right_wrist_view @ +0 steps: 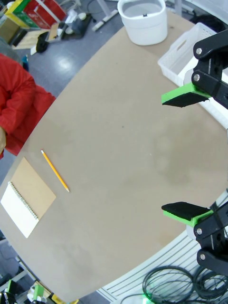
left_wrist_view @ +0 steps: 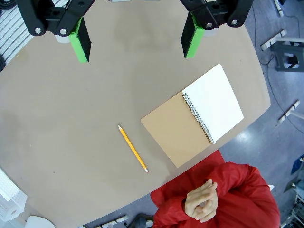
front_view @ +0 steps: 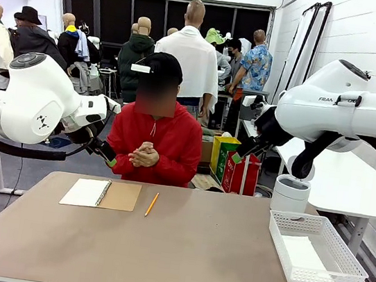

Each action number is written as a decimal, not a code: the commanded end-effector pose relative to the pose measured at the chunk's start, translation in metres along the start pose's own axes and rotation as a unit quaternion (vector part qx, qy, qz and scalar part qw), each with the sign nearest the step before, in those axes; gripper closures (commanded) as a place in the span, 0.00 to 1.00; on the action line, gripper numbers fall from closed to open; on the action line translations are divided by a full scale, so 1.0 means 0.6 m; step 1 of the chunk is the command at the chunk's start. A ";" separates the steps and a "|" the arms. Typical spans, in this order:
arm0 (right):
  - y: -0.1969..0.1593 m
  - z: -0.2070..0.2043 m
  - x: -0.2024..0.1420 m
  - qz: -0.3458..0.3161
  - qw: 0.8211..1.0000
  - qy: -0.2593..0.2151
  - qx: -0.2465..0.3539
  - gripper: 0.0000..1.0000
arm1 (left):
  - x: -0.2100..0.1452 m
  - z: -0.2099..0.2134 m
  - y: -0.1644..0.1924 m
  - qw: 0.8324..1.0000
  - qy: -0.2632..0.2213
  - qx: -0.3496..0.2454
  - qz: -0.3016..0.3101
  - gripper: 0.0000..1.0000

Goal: Sort the paper based on its condition.
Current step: If a person hands you a paper, place it in the Organizing basket , and if it's crumpled, put it in the Trash can.

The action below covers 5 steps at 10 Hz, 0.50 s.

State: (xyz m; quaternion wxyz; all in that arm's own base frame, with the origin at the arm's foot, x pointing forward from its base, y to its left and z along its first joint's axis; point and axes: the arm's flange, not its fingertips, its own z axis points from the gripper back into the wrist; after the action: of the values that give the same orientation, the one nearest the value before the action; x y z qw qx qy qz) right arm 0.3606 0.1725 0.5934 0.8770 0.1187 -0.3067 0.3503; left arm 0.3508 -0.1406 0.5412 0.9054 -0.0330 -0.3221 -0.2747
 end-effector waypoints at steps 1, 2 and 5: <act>0.001 0.000 0.000 0.001 1.000 0.001 -0.003 0.00 | 0.000 0.000 0.001 1.000 -0.002 0.000 0.001 0.00; 0.001 0.000 0.000 0.001 1.000 0.001 -0.003 0.00 | 0.000 0.000 0.001 1.000 -0.002 0.000 0.001 0.00; 0.001 0.000 0.000 0.001 1.000 0.001 -0.003 0.00 | 0.000 0.000 0.001 1.000 -0.002 0.000 0.001 0.00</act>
State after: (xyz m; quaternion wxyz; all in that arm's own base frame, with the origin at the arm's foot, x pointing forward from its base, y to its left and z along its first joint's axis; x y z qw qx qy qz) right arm 0.3606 0.1725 0.5934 0.8770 0.1187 -0.3067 0.3503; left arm 0.3508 -0.1406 0.5412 0.9054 -0.0330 -0.3221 -0.2747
